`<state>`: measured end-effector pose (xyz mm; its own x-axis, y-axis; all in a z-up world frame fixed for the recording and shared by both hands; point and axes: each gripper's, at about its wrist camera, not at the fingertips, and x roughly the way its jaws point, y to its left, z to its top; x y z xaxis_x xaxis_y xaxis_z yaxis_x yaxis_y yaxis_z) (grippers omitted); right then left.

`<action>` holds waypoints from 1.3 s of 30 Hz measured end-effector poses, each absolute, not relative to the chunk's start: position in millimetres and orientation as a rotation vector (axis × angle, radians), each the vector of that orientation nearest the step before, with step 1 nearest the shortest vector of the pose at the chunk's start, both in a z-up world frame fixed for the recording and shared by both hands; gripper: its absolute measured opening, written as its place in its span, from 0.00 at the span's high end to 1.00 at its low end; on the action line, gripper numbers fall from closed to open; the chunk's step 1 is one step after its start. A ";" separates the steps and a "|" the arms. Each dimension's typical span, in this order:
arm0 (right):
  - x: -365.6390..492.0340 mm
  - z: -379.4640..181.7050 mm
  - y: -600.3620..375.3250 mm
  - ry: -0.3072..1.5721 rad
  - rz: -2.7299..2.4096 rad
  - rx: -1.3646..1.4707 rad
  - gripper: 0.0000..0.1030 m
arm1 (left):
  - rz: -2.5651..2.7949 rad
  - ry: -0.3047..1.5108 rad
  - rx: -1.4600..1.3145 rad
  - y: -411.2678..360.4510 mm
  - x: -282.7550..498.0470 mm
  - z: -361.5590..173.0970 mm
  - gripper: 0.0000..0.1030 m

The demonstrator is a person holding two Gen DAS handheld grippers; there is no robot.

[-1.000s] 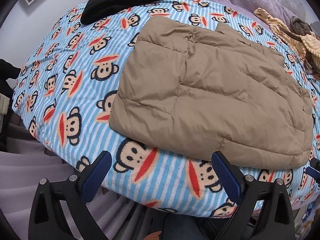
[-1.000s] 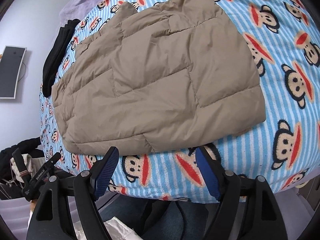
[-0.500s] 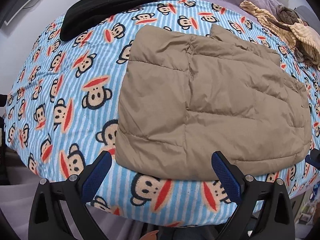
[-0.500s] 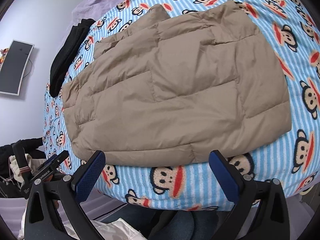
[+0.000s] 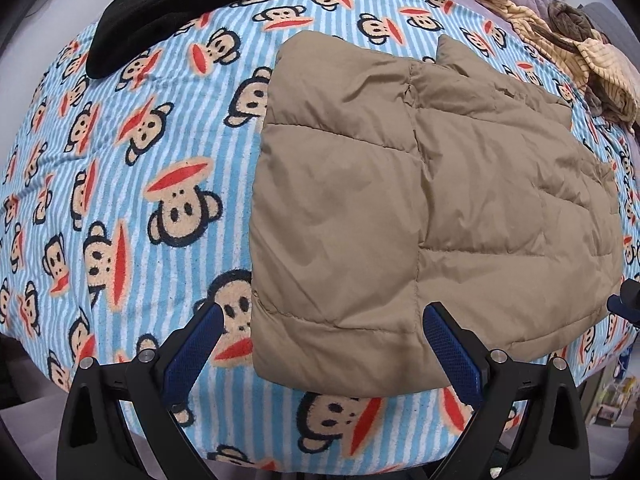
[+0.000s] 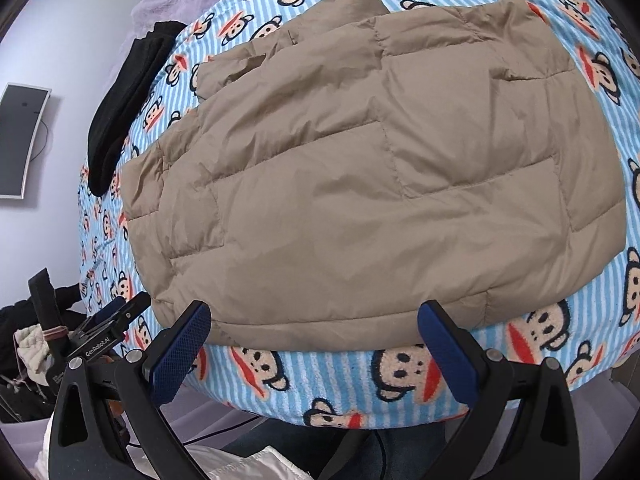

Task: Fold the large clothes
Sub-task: 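Release the jacket and withdraw both grippers, then grasp the folded jacket edge with both grippers and lift it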

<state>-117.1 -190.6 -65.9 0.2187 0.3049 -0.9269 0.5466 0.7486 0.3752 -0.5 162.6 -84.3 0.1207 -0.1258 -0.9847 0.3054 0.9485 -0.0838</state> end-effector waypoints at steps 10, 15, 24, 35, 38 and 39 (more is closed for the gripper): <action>-90.2 -74.2 -175.2 1.398 -0.202 0.726 0.01 | -0.498 1.450 -0.061 214.3 53.0 -107.2 0.03; -91.5 -87.2 -171.3 1.431 -0.214 0.743 0.01 | -0.621 1.562 -0.137 205.3 66.3 -155.4 0.03; -94.2 -95.6 -169.6 1.463 -0.241 0.757 0.01 | -0.841 1.634 -0.184 148.8 79.6 -188.8 0.03; -81.3 -74.1 -182.6 1.357 -0.292 0.694 0.61 | -0.894 1.589 -0.255 140.9 72.3 -146.6 0.74; -76.1 -73.0 -195.3 1.300 -0.292 0.701 0.69 | -0.872 1.557 -0.269 140.6 65.9 -124.8 0.74; -73.7 -72.7 -200.7 1.284 -0.289 0.689 0.71 | -0.857 1.545 -0.270 138.5 62.5 -115.7 0.74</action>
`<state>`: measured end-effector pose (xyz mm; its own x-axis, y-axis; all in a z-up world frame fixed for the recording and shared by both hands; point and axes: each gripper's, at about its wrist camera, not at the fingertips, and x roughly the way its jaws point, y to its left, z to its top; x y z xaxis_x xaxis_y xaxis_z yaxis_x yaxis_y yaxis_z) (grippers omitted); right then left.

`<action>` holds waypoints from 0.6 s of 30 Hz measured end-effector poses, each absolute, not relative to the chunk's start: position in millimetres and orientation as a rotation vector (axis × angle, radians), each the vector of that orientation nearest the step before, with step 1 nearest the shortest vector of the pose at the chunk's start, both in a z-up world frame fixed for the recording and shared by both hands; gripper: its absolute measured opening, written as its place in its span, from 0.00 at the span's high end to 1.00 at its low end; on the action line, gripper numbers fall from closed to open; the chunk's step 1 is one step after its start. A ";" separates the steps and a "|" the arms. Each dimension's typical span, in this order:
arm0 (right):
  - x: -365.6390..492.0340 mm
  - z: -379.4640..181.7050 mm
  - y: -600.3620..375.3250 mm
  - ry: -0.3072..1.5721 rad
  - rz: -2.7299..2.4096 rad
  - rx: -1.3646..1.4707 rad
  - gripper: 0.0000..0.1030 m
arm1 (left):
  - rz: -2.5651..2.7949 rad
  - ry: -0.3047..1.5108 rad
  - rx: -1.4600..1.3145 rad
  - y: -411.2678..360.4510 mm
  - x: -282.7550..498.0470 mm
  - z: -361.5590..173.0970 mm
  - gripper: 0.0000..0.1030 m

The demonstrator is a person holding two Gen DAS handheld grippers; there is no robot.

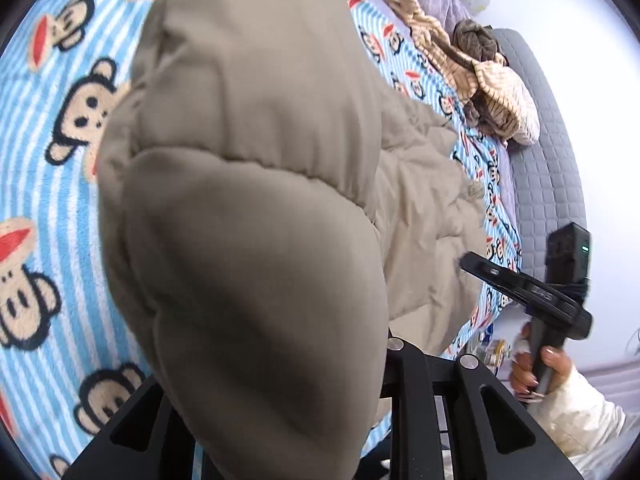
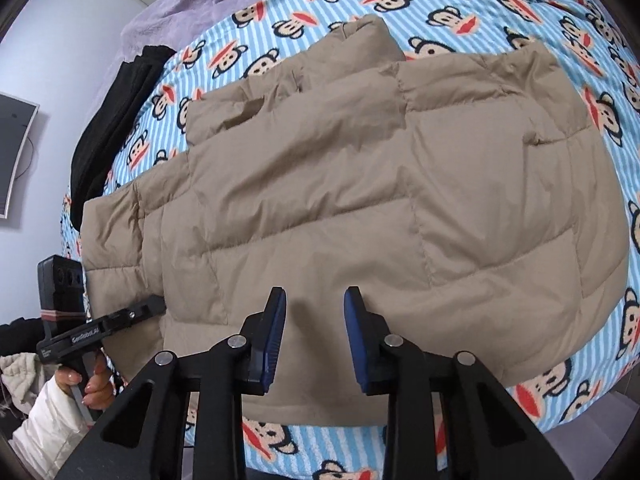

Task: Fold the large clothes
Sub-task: 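Grasp the folded jacket edge with both grippers and lift it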

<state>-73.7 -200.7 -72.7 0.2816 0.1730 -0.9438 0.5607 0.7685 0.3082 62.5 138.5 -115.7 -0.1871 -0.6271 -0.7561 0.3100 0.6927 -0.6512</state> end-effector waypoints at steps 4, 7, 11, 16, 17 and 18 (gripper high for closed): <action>-57.0 -87.5 -219.0 1.261 -0.232 0.684 0.71 | -0.833 1.499 -0.290 119.0 42.8 -73.6 0.74; -41.5 -109.7 -230.5 1.268 -0.198 0.700 0.71 | -0.849 1.467 -0.251 89.4 23.2 -41.8 0.74; -20.8 -135.9 -243.0 1.268 -0.169 0.757 0.71 | -0.859 1.461 -0.199 39.0 2.0 -12.5 0.74; -9.0 -164.3 -256.6 1.274 -0.149 0.845 0.75 | -0.868 1.459 -0.094 -27.5 -20.2 0.1 0.74; -8.0 -169.0 -259.0 1.274 -0.146 0.865 0.76 | -0.870 1.458 -0.068 -40.5 -23.7 -0.1 0.74; -9.2 -172.3 -261.8 1.273 -0.145 0.883 0.78 | -0.871 1.461 -0.045 -53.4 -25.9 -1.0 0.74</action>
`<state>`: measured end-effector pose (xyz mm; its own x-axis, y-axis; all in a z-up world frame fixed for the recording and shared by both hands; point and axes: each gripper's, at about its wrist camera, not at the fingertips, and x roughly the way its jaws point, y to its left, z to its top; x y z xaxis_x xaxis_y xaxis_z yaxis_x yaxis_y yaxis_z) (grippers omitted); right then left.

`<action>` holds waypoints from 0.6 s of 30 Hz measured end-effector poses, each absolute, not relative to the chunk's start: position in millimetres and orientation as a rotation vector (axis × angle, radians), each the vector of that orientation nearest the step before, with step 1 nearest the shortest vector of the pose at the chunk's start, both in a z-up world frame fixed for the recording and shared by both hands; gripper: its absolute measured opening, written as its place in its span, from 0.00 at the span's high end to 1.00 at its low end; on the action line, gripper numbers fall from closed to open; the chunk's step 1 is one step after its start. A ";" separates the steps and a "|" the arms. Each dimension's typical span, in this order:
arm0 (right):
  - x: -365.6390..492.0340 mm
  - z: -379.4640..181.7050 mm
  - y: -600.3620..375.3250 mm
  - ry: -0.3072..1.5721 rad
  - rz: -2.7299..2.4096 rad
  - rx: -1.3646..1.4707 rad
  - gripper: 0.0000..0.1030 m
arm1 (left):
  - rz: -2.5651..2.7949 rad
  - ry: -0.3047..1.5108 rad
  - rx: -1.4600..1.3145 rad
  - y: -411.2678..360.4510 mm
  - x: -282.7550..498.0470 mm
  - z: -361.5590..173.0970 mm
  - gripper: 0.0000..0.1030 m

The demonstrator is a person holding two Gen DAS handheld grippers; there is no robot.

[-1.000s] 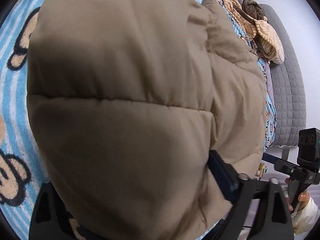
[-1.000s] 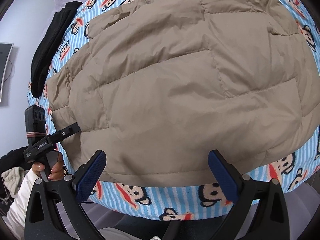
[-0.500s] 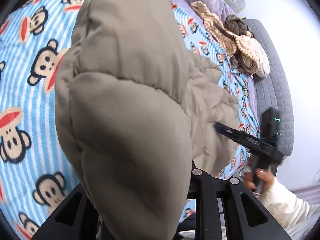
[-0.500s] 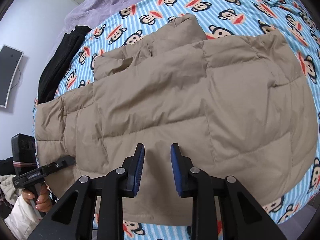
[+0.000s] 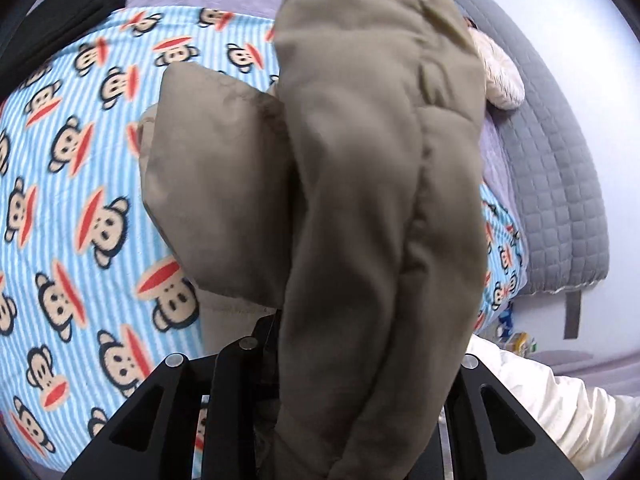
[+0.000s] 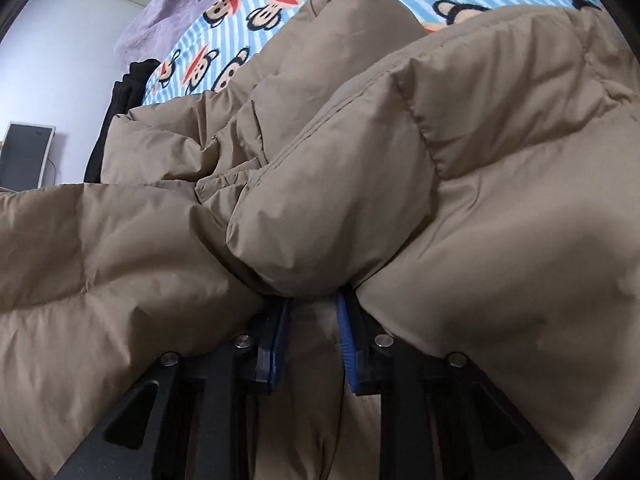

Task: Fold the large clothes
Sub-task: 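Grasp the folded jacket edge with both grippers and lift it, then fold the lifted jacket edge over onto the bundle with both grippers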

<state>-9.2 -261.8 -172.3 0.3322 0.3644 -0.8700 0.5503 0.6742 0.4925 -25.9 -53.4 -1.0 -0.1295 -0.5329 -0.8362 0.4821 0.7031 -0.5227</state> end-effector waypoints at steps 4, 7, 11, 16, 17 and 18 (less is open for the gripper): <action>-8.0 -182.2 -271.2 1.277 -0.115 0.951 0.81 | -0.896 1.488 0.001 -82.5 -26.9 -4.2 0.73; -18.4 -175.9 -284.1 1.262 -0.078 1.016 0.81 | -0.927 1.501 0.059 -127.2 -29.6 -7.0 0.72; -58.5 -156.4 -315.5 1.186 -0.080 1.122 0.77 | -1.025 1.565 0.053 -168.0 -33.3 -24.1 0.39; -131.8 -135.2 -353.9 1.087 -0.178 1.221 0.73 | -1.160 1.633 0.068 -216.2 -39.8 -55.6 0.27; -148.0 -132.0 -360.0 1.066 -0.200 1.242 0.69 | -1.172 1.641 0.062 -222.3 -38.9 -61.9 0.27; -160.2 -129.2 -364.0 1.052 -0.225 1.248 0.62 | -1.176 1.647 0.063 -230.6 -38.9 -68.9 0.27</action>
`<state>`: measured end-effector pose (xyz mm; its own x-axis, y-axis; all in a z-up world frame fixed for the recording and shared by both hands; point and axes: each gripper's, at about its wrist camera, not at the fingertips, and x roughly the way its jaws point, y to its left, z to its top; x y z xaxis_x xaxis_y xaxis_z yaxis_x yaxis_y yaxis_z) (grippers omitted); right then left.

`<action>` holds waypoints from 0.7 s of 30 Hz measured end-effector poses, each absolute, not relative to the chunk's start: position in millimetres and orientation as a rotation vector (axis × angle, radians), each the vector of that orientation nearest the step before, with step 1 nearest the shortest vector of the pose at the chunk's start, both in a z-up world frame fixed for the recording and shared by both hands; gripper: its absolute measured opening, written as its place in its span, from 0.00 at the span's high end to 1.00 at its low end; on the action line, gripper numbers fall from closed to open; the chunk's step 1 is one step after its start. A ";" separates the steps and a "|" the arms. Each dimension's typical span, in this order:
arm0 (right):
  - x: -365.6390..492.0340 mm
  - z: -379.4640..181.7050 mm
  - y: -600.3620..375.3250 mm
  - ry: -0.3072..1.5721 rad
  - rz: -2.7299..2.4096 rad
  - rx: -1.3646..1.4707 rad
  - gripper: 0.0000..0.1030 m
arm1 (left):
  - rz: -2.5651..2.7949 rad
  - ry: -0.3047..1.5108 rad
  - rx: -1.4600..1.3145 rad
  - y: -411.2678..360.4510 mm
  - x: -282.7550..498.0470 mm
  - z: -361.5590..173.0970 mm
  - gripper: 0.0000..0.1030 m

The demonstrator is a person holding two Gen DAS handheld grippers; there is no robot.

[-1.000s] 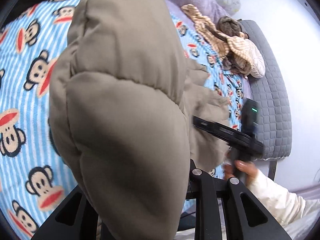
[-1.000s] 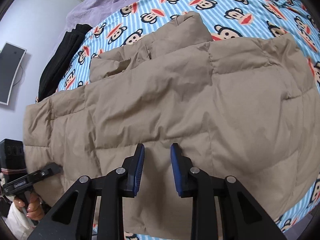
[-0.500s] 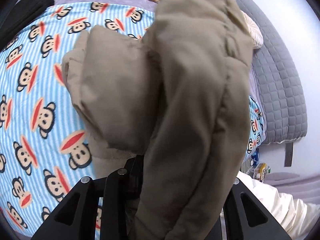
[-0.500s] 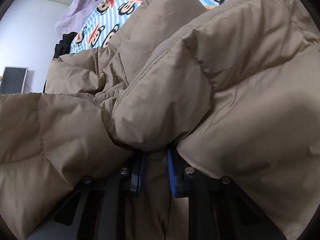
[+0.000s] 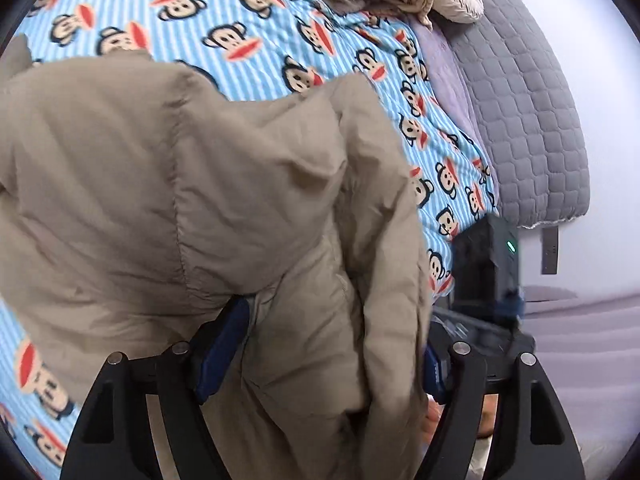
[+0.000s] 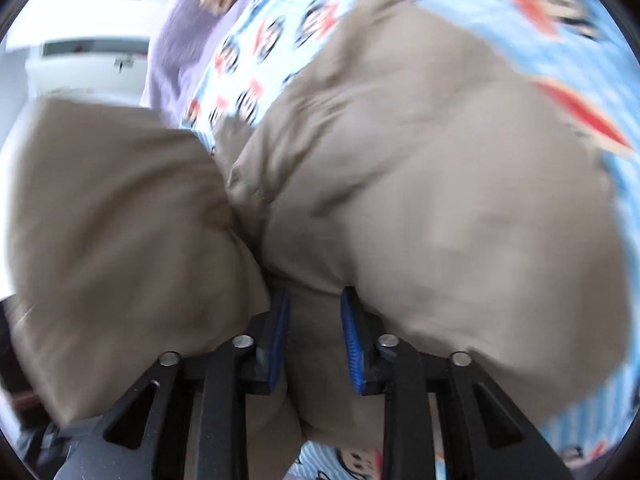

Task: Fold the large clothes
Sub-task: 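Fold the lifted jacket edge over onto the bundle with both grippers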

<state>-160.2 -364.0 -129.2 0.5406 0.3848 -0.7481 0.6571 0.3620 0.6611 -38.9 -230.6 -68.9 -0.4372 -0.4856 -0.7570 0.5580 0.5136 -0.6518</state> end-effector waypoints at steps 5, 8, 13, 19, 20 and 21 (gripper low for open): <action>-228.9 -108.0 -373.0 1.002 -0.323 1.235 0.31 | -1.167 1.637 0.120 -261.8 -38.7 -92.1 0.26; -257.3 -91.0 -364.9 0.973 -0.325 1.194 0.27 | -1.151 1.613 0.167 -276.5 -41.8 -99.7 0.26; -284.3 -63.9 -334.9 0.911 -0.143 1.168 0.19 | -1.129 1.529 0.255 -288.2 -48.8 -90.9 0.26; -246.5 -54.5 -298.6 0.962 -0.052 1.028 0.19 | -1.118 1.263 0.267 -266.5 -44.5 -32.8 0.26; -231.3 -57.5 -297.2 0.984 -0.099 1.000 0.19 | -1.086 1.214 0.264 -257.7 -37.6 -24.3 0.26; -232.4 -58.0 -298.0 1.009 -0.174 0.968 0.19 | -1.050 1.181 0.264 -250.3 -30.6 -19.6 0.26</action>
<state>-232.4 -298.0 -58.0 0.5571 0.2912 -0.7777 0.5344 0.5911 0.6041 -30.6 -250.3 -19.6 -0.0036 -0.5300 -0.8480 0.7803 0.5288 -0.3339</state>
